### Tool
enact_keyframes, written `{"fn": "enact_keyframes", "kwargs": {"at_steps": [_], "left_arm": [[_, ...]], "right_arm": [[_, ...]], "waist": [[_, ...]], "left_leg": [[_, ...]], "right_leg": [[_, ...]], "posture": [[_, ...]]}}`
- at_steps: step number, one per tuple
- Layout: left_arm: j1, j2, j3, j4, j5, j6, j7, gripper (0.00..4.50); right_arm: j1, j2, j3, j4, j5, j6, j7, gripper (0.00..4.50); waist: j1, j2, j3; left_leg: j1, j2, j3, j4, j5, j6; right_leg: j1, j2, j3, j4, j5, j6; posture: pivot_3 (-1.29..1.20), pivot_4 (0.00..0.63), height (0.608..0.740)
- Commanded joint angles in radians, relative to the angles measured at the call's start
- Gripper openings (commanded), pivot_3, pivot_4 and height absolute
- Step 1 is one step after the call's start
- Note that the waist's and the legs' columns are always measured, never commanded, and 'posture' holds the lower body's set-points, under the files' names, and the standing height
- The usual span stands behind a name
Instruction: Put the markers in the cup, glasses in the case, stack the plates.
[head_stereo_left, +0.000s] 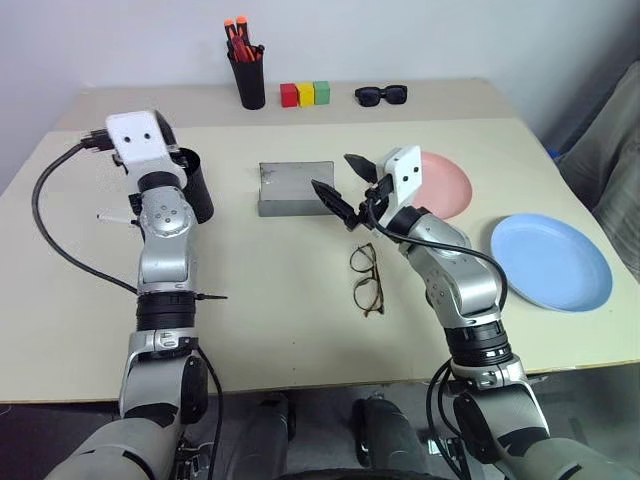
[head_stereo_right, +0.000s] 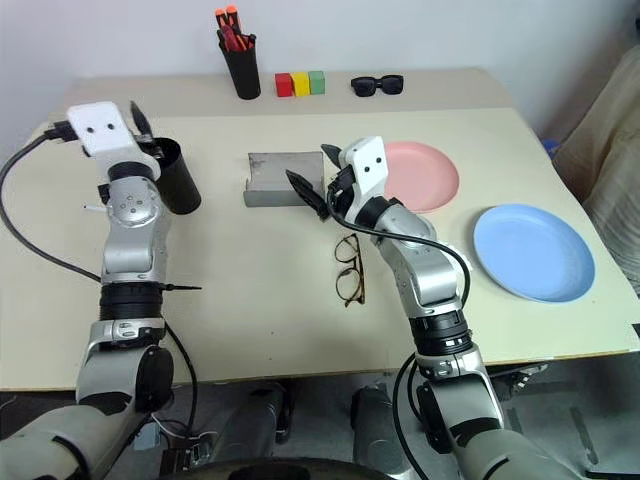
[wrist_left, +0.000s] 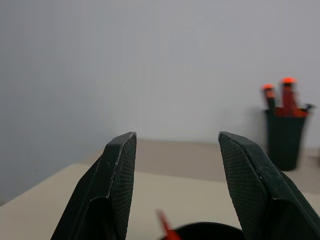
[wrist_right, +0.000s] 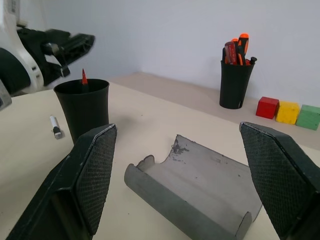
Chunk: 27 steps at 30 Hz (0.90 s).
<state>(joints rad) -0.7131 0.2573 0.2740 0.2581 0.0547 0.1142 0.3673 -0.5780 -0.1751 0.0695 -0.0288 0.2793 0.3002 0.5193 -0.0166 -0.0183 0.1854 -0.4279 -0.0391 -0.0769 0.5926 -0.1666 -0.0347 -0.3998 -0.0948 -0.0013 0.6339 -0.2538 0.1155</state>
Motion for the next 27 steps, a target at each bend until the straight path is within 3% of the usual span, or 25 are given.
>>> {"fn": "enact_keyframes", "kwargs": {"at_steps": [1, 3, 7, 10, 15, 27], "left_arm": [[-0.017, 0.025, 0.111, -0.063, -0.013, 0.167, 0.101, 3.50], [-0.043, 0.017, 0.175, -0.073, -0.016, 0.324, 0.188, 4.43], [-0.119, 0.002, 0.242, -0.057, -0.068, 0.675, 0.209, 4.43], [-0.161, 0.003, 0.249, -0.011, -0.088, 0.826, 0.187, 4.43], [-0.208, 0.004, 0.276, 0.090, -0.108, 0.870, 0.190, 4.43], [-0.319, 0.061, 0.421, 0.448, -0.205, 0.673, 0.287, 4.43]], "right_arm": [[0.005, 0.005, -0.002, -0.033, 0.008, -0.008, 0.001, 4.00], [0.010, 0.005, 0.000, -0.037, 0.008, -0.008, 0.001, 4.00], [0.013, 0.006, 0.003, -0.033, 0.008, -0.010, 0.006, 4.00], [0.010, 0.010, 0.008, -0.025, 0.007, -0.014, 0.012, 4.00], [0.005, 0.014, 0.014, -0.017, 0.005, -0.018, 0.015, 4.00], [0.047, 0.008, 0.017, -0.052, 0.002, -0.012, 0.006, 4.00]], "waist": [[-0.001, 0.000, 0.000], [0.000, 0.000, 0.000], [0.007, -0.001, 0.000], [0.007, -0.001, 0.000], [-0.004, -0.001, 0.000], [0.002, -0.001, 0.000]], "left_leg": [[0.000, 0.000, 0.000, 0.000, 0.000, 0.000], [0.000, 0.000, 0.000, 0.000, 0.000, 0.000], [0.000, 0.000, -0.001, 0.001, 0.000, 0.000], [0.000, -0.001, -0.003, 0.004, 0.000, 0.000], [0.000, 0.000, -0.003, 0.003, 0.000, 0.000], [0.000, 0.000, -0.002, 0.001, 0.000, -0.001]], "right_leg": [[0.000, 0.000, 0.000, 0.000, 0.000, 0.000], [0.000, 0.000, 0.000, 0.001, 0.000, 0.000], [0.001, 0.000, -0.001, 0.001, 0.000, 0.001], [0.003, 0.000, -0.002, 0.000, 0.000, 0.001], [0.002, 0.001, -0.002, 0.001, 0.000, 0.001], [0.000, 0.001, -0.002, 0.001, 0.001, 0.001]], "posture": [[0.00, 0.150, 0.740], [0.00, 0.150, 0.740], [0.00, 0.150, 0.740], [0.00, 0.150, 0.740], [0.00, 0.150, 0.740], [0.00, 0.150, 0.740]]}}
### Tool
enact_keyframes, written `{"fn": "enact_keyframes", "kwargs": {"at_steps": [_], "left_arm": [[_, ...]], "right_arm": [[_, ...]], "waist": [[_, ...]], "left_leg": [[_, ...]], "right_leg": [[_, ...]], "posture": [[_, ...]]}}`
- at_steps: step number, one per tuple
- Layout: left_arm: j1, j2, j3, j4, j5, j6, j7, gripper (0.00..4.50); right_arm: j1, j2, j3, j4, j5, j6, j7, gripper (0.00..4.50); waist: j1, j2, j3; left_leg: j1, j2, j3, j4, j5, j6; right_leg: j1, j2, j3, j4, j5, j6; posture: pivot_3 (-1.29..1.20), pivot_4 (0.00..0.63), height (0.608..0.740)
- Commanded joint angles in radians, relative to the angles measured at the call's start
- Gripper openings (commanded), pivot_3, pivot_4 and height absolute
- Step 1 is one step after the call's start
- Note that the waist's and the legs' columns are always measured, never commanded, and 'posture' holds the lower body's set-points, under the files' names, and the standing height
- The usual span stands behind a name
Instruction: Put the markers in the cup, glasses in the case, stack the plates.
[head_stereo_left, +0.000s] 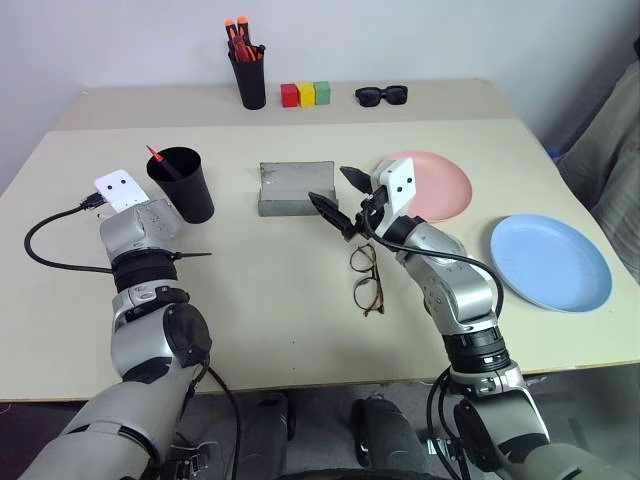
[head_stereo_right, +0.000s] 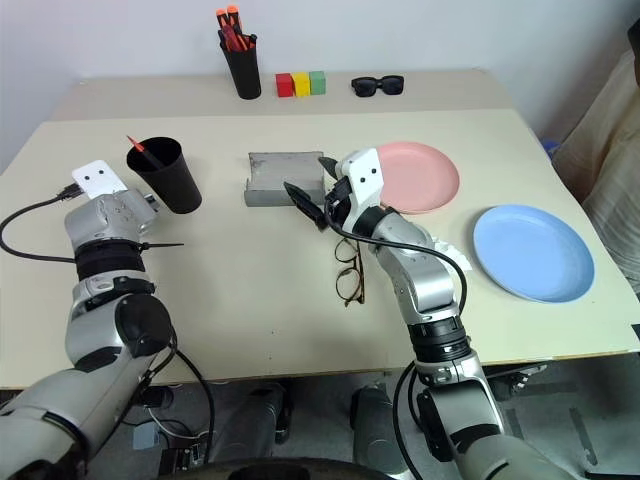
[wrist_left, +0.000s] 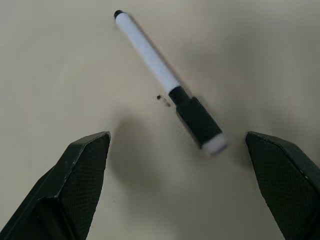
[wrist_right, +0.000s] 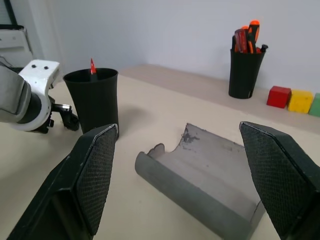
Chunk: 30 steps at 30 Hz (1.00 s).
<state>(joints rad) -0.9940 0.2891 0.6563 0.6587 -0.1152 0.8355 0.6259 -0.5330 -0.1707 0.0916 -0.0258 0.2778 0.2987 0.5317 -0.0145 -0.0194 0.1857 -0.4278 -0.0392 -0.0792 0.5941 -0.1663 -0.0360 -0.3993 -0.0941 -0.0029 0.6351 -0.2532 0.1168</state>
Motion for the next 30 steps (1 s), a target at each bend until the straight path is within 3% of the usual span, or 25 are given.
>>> {"fn": "enact_keyframes", "kwargs": {"at_steps": [1, 4, 11, 15, 19, 24, 29, 30], "left_arm": [[-0.043, 0.035, 0.046, 0.068, -0.046, -0.058, 0.035, 4.43], [-0.053, 0.048, 0.067, 0.117, -0.073, -0.089, 0.067, 3.60], [-0.033, 0.043, 0.042, 0.095, -0.093, -0.103, 0.099, 0.02], [0.017, 0.026, -0.016, -0.032, -0.070, -0.112, 0.097, 0.02], [0.104, -0.045, -0.014, -0.301, -0.084, 0.010, 0.148, 0.02], [0.156, -0.234, 0.050, -0.690, -0.109, 0.309, 0.240, 0.02], [0.147, -0.414, 0.152, -0.902, -0.074, 0.526, 0.288, 0.02], [0.150, -0.429, 0.156, -0.920, -0.061, 0.545, 0.286, 0.46]], "right_arm": [[0.005, 0.004, -0.004, -0.057, 0.004, -0.010, -0.007, 4.00], [0.014, 0.003, -0.002, -0.066, 0.004, -0.006, -0.013, 4.00], [0.018, 0.000, -0.001, -0.071, 0.006, -0.002, -0.016, 4.00], [0.016, 0.000, 0.001, -0.070, 0.006, -0.001, -0.014, 4.00], [0.016, -0.002, 0.002, -0.072, 0.006, 0.001, -0.012, 4.00], [0.024, -0.008, 0.000, -0.072, 0.010, 0.005, -0.006, 4.00], [0.016, 0.003, 0.007, -0.058, 0.008, 0.002, 0.002, 4.00], [0.013, 0.006, 0.008, -0.054, 0.008, 0.001, 0.003, 4.00]], "waist": [[0.000, 0.000, 0.000], [0.000, 0.000, 0.000], [-0.001, 0.000, 0.000], [-0.003, 0.000, 0.000], [-0.001, 0.000, 0.000], [0.005, 0.000, 0.000], [0.000, -0.001, 0.000], [-0.002, -0.001, 0.000]], "left_leg": [[0.000, 0.000, 0.000, 0.000, 0.000, 0.000], [0.000, 0.000, 0.000, 0.000, 0.000, 0.000], [0.000, 0.000, 0.000, 0.000, 0.000, 0.000], [0.000, 0.000, 0.000, 0.000, 0.000, 0.000], [0.000, 0.000, 0.000, -0.001, 0.000, -0.001], [0.000, 0.000, 0.000, 0.000, 0.000, -0.001], [0.000, 0.000, 0.000, 0.000, 0.000, -0.001], [0.000, 0.000, 0.000, 0.000, 0.000, -0.001]], "right_leg": [[0.000, 0.000, 0.000, 0.000, 0.000, 0.000], [0.000, 0.000, 0.000, 0.000, 0.000, 0.000], [0.000, 0.000, 0.000, 0.000, 0.000, 0.000], [0.000, 0.000, 0.000, 0.000, 0.000, 0.000], [-0.001, 0.000, 0.001, 0.000, 0.000, 0.000], [0.001, -0.001, 0.001, 0.000, 0.000, 0.000], [0.001, 0.000, 0.000, -0.001, 0.000, 0.000], [0.001, 0.000, 0.000, -0.001, 0.000, 0.000]], "posture": [[0.00, 0.150, 0.740], [0.00, 0.150, 0.740], [0.00, 0.150, 0.740], [0.00, 0.150, 0.740], [0.00, 0.150, 0.740], [0.00, 0.150, 0.740], [0.00, 0.150, 0.740], [0.00, 0.150, 0.740]]}}
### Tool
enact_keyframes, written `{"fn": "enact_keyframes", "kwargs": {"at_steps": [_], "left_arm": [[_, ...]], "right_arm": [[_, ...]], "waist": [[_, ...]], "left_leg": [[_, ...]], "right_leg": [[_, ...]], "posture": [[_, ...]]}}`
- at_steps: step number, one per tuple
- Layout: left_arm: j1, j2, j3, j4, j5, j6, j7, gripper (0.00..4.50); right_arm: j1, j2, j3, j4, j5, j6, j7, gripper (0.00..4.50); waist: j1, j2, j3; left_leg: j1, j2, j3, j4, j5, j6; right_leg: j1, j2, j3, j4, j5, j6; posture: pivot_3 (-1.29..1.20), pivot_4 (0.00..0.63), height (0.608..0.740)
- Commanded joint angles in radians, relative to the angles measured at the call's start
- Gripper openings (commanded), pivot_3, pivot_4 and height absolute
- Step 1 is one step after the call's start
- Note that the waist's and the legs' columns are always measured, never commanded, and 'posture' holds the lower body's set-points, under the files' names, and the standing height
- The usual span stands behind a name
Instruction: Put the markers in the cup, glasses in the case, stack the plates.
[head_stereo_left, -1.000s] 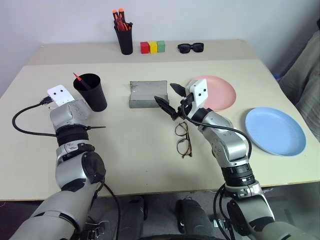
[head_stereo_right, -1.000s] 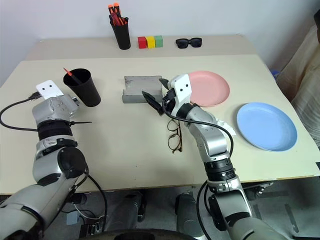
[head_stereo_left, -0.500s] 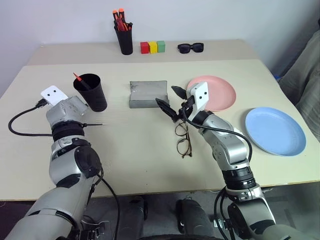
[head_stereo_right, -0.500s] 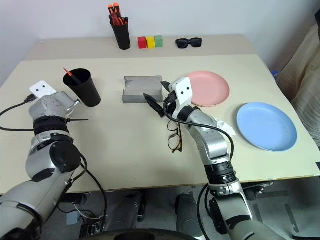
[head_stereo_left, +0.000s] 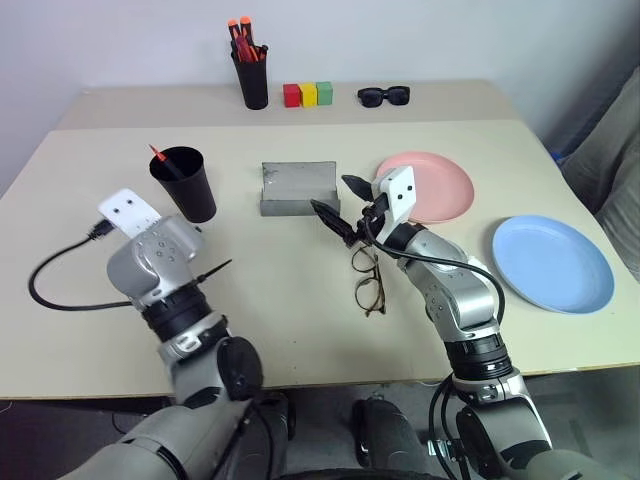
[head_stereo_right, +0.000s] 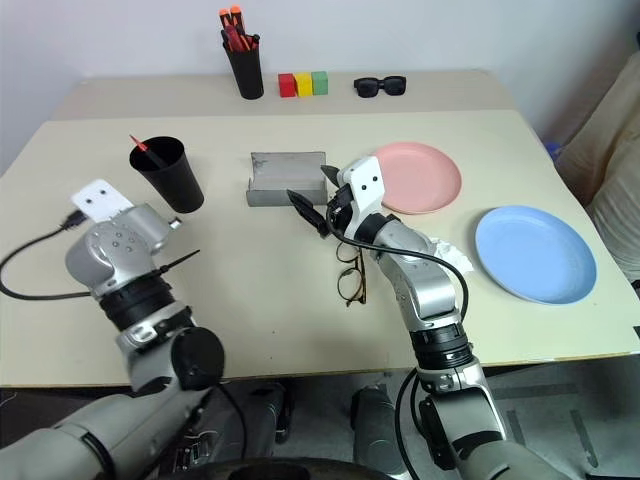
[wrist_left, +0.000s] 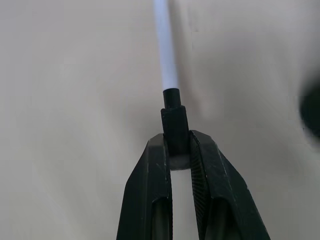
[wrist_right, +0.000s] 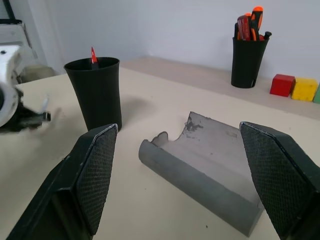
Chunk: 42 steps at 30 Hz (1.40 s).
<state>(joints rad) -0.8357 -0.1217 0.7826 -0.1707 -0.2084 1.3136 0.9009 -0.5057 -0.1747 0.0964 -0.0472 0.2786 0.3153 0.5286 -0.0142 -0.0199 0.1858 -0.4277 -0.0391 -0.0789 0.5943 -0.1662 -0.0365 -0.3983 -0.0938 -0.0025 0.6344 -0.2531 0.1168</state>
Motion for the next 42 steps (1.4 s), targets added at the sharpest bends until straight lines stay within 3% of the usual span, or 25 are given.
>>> {"fn": "enact_keyframes", "kwargs": {"at_steps": [1, 5, 12, 19, 22, 26, 31, 33, 38, 42], "left_arm": [[-0.003, -0.027, 0.033, -0.101, 0.043, 0.073, 0.006, 0.96], [0.010, -0.017, 0.027, -0.103, 0.080, 0.065, -0.032, 2.84], [-0.036, 0.027, 0.070, -0.011, 0.103, 0.049, -0.094, 2.84], [-0.043, 0.089, 0.019, 0.069, 0.129, 0.058, -0.176, 2.84], [-0.043, 0.105, 0.002, 0.089, 0.139, 0.056, -0.200, 1.97], [-0.047, 0.099, 0.004, 0.091, 0.152, 0.054, -0.218, 0.03], [-0.030, 0.123, -0.051, 0.064, 0.179, -0.079, -0.238, 0.03], [0.030, 0.215, -0.221, 0.025, 0.245, -0.271, -0.312, 0.03], [0.130, 0.331, -0.447, -0.063, 0.216, -0.755, -0.618, 0.03], [0.137, 0.349, -0.501, -0.002, 0.205, -0.880, -0.702, 0.03]], "right_arm": [[-0.018, 0.012, 0.004, -0.028, 0.007, -0.017, 0.007, 4.00], [-0.024, 0.016, 0.006, -0.018, 0.006, -0.022, 0.013, 4.00], [-0.030, 0.020, 0.007, -0.005, 0.002, -0.029, 0.014, 4.00], [-0.016, 0.018, 0.008, -0.019, 0.000, -0.028, 0.006, 4.00], [-0.012, 0.018, 0.009, -0.023, 0.000, -0.027, 0.003, 4.00], [-0.011, 0.018, 0.010, -0.025, -0.001, -0.028, 0.001, 4.00], [-0.020, 0.016, 0.009, -0.024, 0.000, -0.030, 0.005, 4.00], [-0.031, 0.010, 0.002, -0.033, 0.017, -0.029, 0.024, 4.00], [-0.027, -0.040, 0.010, -0.114, 0.116, 0.006, 0.174, 4.00], [-0.017, -0.077, 0.024, -0.143, 0.143, 0.028, 0.242, 4.00]], "waist": [[-0.004, 0.000, 0.000], [0.000, 0.000, 0.000], [0.003, 0.000, 0.000], [0.001, 0.000, 0.000], [0.002, 0.000, 0.000], [0.001, 0.000, 0.000], [0.001, 0.000, 0.000], [0.000, 0.000, 0.000], [0.005, 0.000, 0.000], [0.006, 0.000, 0.000]], "left_leg": [[0.000, 0.000, 0.000, 0.000, 0.000, 0.000], [0.000, 0.001, 0.000, 0.000, 0.000, 0.000], [0.000, 0.000, 0.000, 0.000, 0.000, 0.000], [0.000, 0.000, 0.000, 0.000, 0.000, 0.000], [0.000, 0.000, 0.000, 0.000, 0.000, 0.000], [0.000, 0.000, 0.000, 0.000, 0.000, 0.000], [0.000, 0.000, 0.000, 0.000, 0.000, 0.000], [0.000, 0.000, 0.000, 0.000, 0.000, 0.000], [-0.001, 0.001, 0.001, -0.003, 0.001, -0.002], [0.000, 0.000, 0.001, -0.002, 0.000, -0.001]], "right_leg": [[0.000, 0.000, 0.000, 0.000, 0.000, 0.000], [0.000, 0.001, 0.000, 0.000, 0.000, 0.000], [0.000, 0.001, 0.000, -0.001, 0.000, 0.000], [0.000, 0.001, 0.000, -0.001, 0.000, 0.000], [0.000, 0.001, 0.000, -0.001, 0.000, 0.000], [0.000, 0.001, 0.000, -0.001, 0.000, 0.000], [0.000, 0.001, 0.000, -0.001, 0.000, 0.000], [0.000, 0.001, 0.000, -0.001, 0.000, 0.000], [-0.002, 0.000, 0.001, -0.001, 0.000, -0.001], [0.001, -0.001, 0.001, -0.004, 0.000, -0.002]], "posture": [[0.00, 0.150, 0.740], [0.00, 0.150, 0.740], [0.00, 0.150, 0.740], [0.00, 0.150, 0.740], [0.00, 0.150, 0.740], [0.00, 0.150, 0.740], [0.00, 0.150, 0.740], [0.00, 0.150, 0.740], [0.00, 0.150, 0.740], [0.00, 0.150, 0.740]]}}
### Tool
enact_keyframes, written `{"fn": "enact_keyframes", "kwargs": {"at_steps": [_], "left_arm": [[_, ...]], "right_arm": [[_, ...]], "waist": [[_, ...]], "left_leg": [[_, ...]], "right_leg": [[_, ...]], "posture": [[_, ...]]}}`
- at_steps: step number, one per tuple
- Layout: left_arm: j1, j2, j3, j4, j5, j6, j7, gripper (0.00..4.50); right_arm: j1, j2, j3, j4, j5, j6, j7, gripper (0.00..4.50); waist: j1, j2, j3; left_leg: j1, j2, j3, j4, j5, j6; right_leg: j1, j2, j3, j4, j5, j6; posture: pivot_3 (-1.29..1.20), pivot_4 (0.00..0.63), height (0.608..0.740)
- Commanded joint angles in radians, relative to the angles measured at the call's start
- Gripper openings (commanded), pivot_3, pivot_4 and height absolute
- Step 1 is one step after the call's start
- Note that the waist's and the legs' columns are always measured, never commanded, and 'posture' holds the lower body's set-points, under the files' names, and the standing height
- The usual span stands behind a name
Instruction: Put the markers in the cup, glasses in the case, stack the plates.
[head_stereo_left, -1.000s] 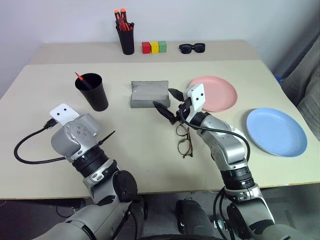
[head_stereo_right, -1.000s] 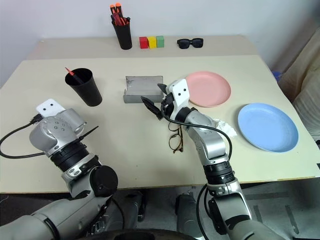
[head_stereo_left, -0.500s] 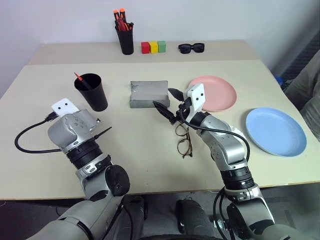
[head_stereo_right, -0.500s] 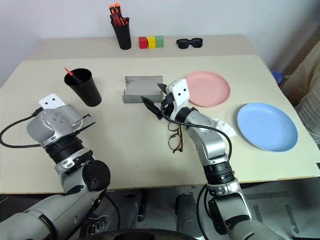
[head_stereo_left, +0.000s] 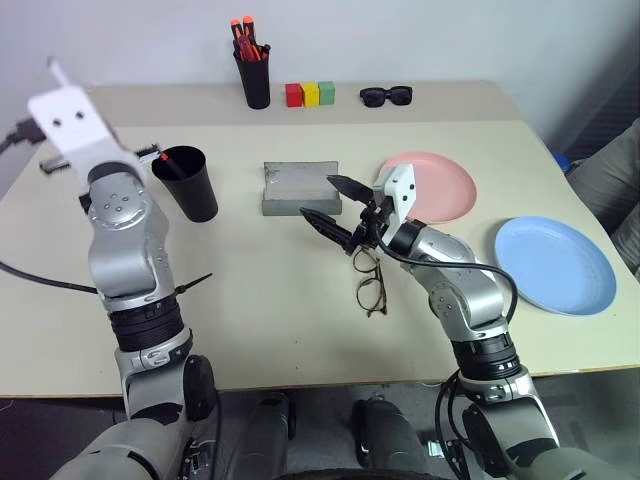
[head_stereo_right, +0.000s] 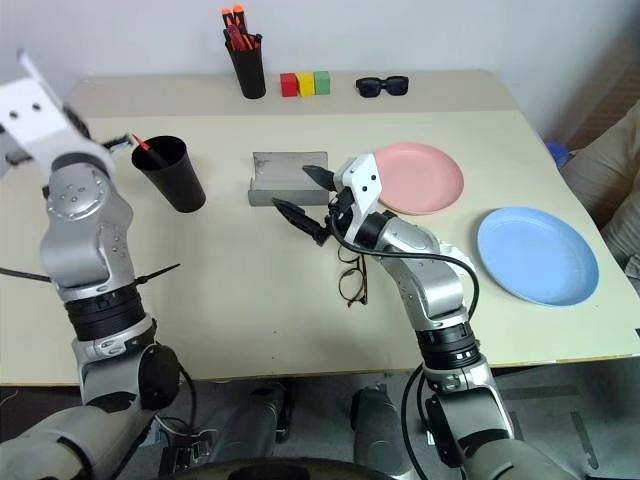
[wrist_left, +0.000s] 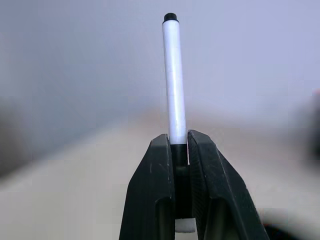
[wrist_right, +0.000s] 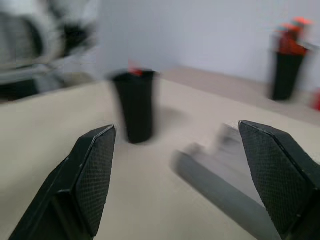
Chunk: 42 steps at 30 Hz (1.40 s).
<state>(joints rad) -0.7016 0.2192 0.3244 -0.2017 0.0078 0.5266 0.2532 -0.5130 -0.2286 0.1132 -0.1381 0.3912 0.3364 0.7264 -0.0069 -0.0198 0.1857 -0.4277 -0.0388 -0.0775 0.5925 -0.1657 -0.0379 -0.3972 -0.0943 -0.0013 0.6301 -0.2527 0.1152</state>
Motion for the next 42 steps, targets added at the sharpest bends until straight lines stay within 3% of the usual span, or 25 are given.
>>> {"fn": "enact_keyframes", "kwargs": {"at_steps": [1, 19, 24, 34, 38, 41, 42], "left_arm": [[0.000, 0.010, -0.052, 0.048, -0.009, -0.122, -0.066, 0.03], [0.014, 0.029, -0.119, 0.324, 0.086, -0.354, -0.038, 0.03], [0.023, 0.024, -0.117, 0.334, 0.100, -0.351, -0.012, 2.33], [0.025, 0.006, -0.118, 0.321, 0.088, -0.343, -0.001, 2.33], [-0.030, -0.024, -0.181, 0.262, -0.023, -0.299, -0.186, 2.33], [-0.048, 0.018, -0.316, 0.256, -0.004, -0.144, -0.360, 3.18], [-0.056, 0.040, -0.369, 0.260, 0.014, -0.093, -0.418, 3.69]], "right_arm": [[-0.007, -0.029, 0.010, -0.055, 0.029, 0.006, 0.053, 4.00], [0.023, -0.037, 0.026, -0.063, -0.016, -0.016, 0.033, 4.00], [0.024, -0.036, 0.027, -0.063, -0.017, -0.017, 0.028, 4.00], [0.018, -0.035, 0.030, -0.050, -0.022, -0.019, 0.031, 4.00], [0.016, -0.040, 0.029, -0.044, -0.024, -0.019, 0.034, 4.00], [0.010, -0.066, 0.014, -0.034, -0.033, -0.018, 0.039, 4.00], [0.006, -0.079, 0.008, -0.032, -0.037, -0.015, 0.043, 4.00]], "waist": [[-0.003, 0.000, 0.000], [-0.005, 0.000, 0.000], [-0.005, 0.000, 0.000], [-0.004, 0.000, 0.000], [-0.002, 0.000, 0.000], [-0.002, 0.000, 0.000], [-0.003, 0.000, 0.000]], "left_leg": [[0.000, 0.000, 0.000, 0.000, 0.000, 0.000], [0.000, 0.000, 0.000, 0.000, 0.000, 0.001], [0.000, 0.000, -0.001, 0.000, 0.000, 0.001], [0.000, 0.000, -0.001, 0.001, 0.000, 0.001], [0.000, 0.000, -0.001, 0.001, 0.000, 0.001], [-0.001, 0.000, -0.001, 0.001, 0.000, 0.001], [0.000, 0.000, -0.001, 0.002, 0.000, 0.001]], "right_leg": [[0.000, 0.000, 0.000, 0.000, 0.000, 0.000], [-0.001, 0.001, 0.000, 0.001, 0.000, 0.001], [-0.001, 0.001, 0.000, 0.001, 0.000, 0.001], [-0.001, 0.001, 0.000, 0.001, 0.000, 0.001], [0.000, 0.001, -0.001, 0.001, 0.000, 0.001], [0.000, 0.001, -0.001, 0.001, 0.000, 0.001], [0.000, 0.001, -0.001, 0.001, 0.000, 0.001]], "posture": [[0.00, 0.150, 0.740], [0.00, 0.150, 0.740], [0.00, 0.150, 0.740], [0.00, 0.150, 0.740], [0.00, 0.150, 0.740], [0.00, 0.150, 0.740], [0.00, 0.150, 0.740]]}}
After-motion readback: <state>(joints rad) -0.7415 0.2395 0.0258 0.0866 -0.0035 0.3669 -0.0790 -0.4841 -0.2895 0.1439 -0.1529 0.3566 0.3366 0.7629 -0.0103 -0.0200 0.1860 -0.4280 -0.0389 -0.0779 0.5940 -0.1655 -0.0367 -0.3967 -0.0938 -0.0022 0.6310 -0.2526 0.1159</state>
